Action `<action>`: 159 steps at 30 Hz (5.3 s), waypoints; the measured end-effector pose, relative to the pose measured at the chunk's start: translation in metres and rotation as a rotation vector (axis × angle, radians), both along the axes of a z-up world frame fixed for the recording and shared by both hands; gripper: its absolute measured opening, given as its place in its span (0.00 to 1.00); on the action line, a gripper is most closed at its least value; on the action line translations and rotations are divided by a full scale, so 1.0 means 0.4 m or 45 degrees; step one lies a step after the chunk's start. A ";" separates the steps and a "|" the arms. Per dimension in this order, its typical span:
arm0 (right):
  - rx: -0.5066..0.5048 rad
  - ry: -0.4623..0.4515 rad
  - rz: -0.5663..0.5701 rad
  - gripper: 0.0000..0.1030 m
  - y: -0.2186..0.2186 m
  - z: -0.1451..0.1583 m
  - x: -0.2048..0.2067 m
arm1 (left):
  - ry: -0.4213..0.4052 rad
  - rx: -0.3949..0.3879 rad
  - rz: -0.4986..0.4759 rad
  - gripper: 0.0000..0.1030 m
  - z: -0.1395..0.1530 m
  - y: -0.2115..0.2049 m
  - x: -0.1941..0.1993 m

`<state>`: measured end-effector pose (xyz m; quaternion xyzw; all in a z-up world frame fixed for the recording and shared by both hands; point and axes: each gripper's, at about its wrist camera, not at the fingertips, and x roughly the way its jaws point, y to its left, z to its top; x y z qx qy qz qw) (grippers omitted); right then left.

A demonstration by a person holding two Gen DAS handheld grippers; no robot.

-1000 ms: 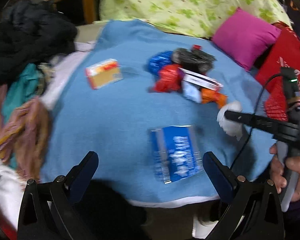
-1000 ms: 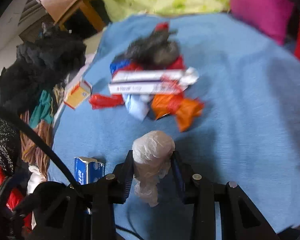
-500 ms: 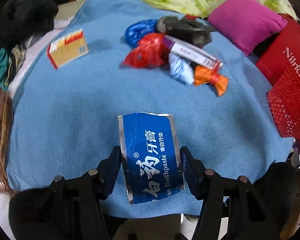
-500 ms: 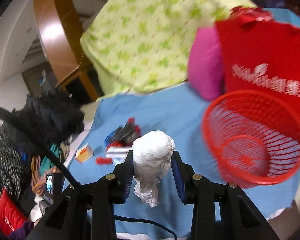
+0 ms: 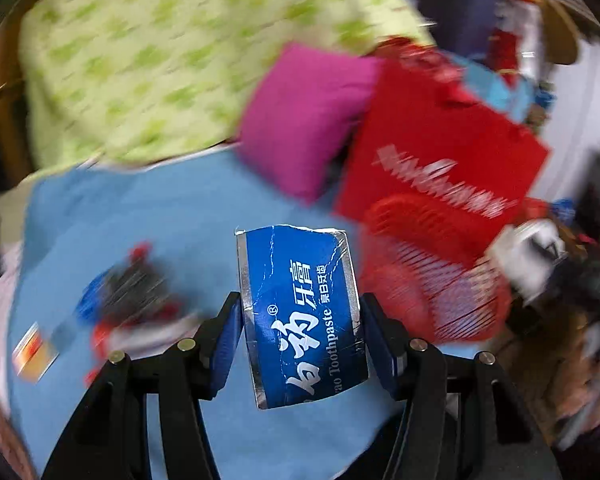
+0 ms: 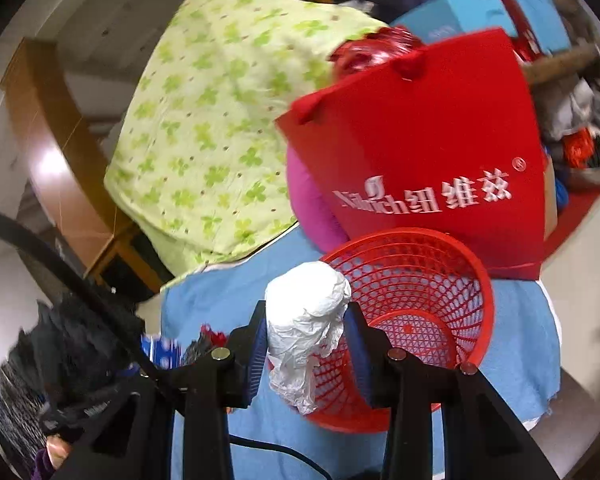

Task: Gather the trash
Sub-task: 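Carry both items to the red wastebasket and open both tools to drop them, then grasp the orange plastic bag with the right tool while the left tool grasps the white cloth, then carry the orange bag and white cloth to the wastebasket and release both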

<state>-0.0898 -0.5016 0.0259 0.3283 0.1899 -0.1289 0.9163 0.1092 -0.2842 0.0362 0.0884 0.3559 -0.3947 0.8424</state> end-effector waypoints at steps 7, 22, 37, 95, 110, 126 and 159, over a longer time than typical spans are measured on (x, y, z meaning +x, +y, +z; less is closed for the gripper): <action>0.046 0.015 -0.067 0.66 -0.086 -0.049 -0.031 | 0.077 -0.029 -0.213 0.61 0.019 -0.238 -0.018; -0.145 -0.091 0.007 0.66 0.027 0.012 -0.047 | -0.132 0.026 0.063 0.70 -0.038 0.012 -0.009; -0.171 0.092 0.619 0.66 0.458 -0.096 0.315 | -0.064 0.179 0.824 0.73 -0.258 0.653 0.097; -0.009 0.286 0.710 0.29 0.407 -0.244 0.523 | 0.259 0.068 0.517 0.20 -0.432 0.353 0.280; 0.021 0.293 0.731 0.29 0.474 -0.282 0.437 | 0.149 0.217 0.543 0.21 -0.390 0.499 0.029; 0.001 0.595 0.708 0.31 0.529 -0.418 0.455 | 0.193 0.222 0.544 0.64 -0.432 0.497 0.065; -0.217 -0.011 0.444 0.31 0.443 -0.153 0.267 | -0.290 0.206 0.478 0.29 -0.100 0.317 -0.070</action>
